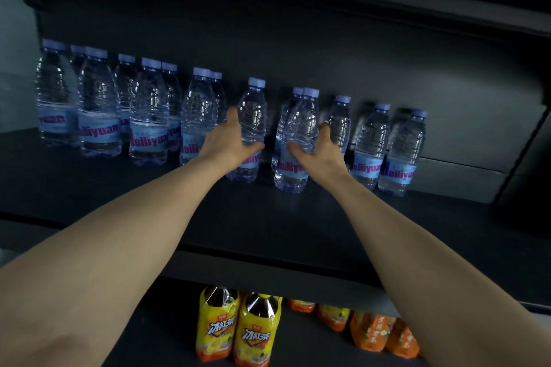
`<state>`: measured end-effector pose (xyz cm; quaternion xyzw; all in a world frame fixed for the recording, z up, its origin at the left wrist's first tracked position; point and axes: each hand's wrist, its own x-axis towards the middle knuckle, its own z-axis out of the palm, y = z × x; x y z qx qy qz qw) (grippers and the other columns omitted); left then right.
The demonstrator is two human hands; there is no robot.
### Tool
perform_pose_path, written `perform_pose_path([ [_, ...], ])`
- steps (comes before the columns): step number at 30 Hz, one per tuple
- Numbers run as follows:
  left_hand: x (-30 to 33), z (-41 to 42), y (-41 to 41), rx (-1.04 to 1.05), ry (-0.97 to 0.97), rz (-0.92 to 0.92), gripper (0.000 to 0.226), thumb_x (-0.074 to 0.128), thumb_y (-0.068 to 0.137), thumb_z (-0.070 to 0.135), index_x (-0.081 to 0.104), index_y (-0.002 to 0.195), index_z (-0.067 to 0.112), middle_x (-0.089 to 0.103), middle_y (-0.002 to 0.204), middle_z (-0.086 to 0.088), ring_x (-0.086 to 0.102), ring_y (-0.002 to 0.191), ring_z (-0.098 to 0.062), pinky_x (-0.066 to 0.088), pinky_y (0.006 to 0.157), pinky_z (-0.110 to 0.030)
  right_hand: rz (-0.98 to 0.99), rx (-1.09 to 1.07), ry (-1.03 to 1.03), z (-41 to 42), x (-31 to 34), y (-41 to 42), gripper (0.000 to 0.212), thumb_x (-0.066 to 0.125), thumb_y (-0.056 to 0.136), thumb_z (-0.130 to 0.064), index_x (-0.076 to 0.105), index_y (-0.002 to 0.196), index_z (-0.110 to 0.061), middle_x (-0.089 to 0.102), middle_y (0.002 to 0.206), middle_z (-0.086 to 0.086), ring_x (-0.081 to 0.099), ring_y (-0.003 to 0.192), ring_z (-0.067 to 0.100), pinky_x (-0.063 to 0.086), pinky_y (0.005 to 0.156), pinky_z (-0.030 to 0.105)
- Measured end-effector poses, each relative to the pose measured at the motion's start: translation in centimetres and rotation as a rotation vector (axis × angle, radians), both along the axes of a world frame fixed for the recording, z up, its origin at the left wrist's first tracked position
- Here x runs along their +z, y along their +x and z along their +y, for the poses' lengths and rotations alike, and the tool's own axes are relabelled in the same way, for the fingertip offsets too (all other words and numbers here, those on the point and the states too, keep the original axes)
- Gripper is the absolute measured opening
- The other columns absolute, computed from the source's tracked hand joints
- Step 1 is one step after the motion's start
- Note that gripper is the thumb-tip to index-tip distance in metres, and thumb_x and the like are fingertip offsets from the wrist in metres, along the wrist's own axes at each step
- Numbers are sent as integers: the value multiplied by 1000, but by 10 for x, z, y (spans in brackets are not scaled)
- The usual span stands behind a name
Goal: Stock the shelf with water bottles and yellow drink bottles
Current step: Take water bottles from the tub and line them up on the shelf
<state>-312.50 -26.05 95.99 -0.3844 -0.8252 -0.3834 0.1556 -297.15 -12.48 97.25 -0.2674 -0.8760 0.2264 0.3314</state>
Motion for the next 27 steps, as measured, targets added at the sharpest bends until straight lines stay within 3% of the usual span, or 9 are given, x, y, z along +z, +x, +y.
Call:
perform_pose_path([
  [4, 1, -1, 2, 19, -14, 9, 96, 73, 81, 54, 20, 148, 12, 65, 116, -8, 65, 98, -27, 54, 85, -41, 20, -54, 102, 0, -8, -4, 84, 58, 92, -53, 20, 150, -5, 59, 80, 0, 59, 65, 13, 43, 50, 26],
  [8, 1, -2, 5, 25, -22, 4, 98, 74, 80, 54, 20, 149, 11, 63, 123, -10, 64, 105, -29, 52, 89, -41, 24, -67, 165, 3, -17, -7, 82, 54, 93, -58, 20, 147, -6, 65, 108, 16, 67, 83, 30, 50, 62, 34],
  [11, 1, -6, 12, 14, 21, 38, 100, 75, 81, 49, 16, 153, 12, 43, 146, -16, 53, 124, -33, 47, 100, -44, 12, -78, 204, 6, -15, -2, 75, 45, 94, -63, 27, 142, -8, 65, 104, 14, 66, 88, 31, 49, 65, 36],
  [14, 9, -7, 21, 42, 152, 234, 92, 70, 87, 43, 16, 155, 11, 25, 155, -17, 36, 138, -35, 39, 111, -45, 41, -130, 301, 16, -7, 13, 54, 34, 101, -55, 36, 136, -14, 65, 105, 14, 65, 87, 35, 44, 65, 36],
  [17, 31, 3, 33, 37, 179, 463, 69, 63, 93, 34, 33, 149, 7, 33, 150, -16, 36, 137, -34, 35, 113, -42, 115, -243, 381, 40, 8, 36, 35, 45, 101, -34, 44, 127, -10, 62, 111, 19, 62, 94, 41, 38, 66, 36],
  [20, 57, 29, 49, -23, 132, 640, 54, 60, 94, 33, 47, 140, 7, 46, 140, -12, 45, 127, -32, 43, 106, -42, 170, -372, 399, 77, 20, 62, 32, 52, 94, -18, 46, 123, -5, 58, 117, 23, 57, 102, 45, 38, 71, 40],
  [24, 84, 75, 76, -115, 23, 865, 46, 60, 93, 31, 57, 132, 8, 56, 129, -10, 50, 120, -31, 45, 100, -43, 157, -497, 334, 127, 30, 94, 42, 55, 91, -12, 43, 129, -2, 51, 127, 24, 49, 113, 45, 42, 88, 48],
  [27, 96, 114, 98, -181, -43, 881, 41, 63, 92, 27, 60, 127, 8, 56, 128, -10, 53, 117, -31, 51, 90, -43, 83, -566, 184, 158, 30, 108, 42, 56, 93, -15, 40, 130, -5, 48, 130, 22, 47, 116, 43, 42, 91, 47],
])
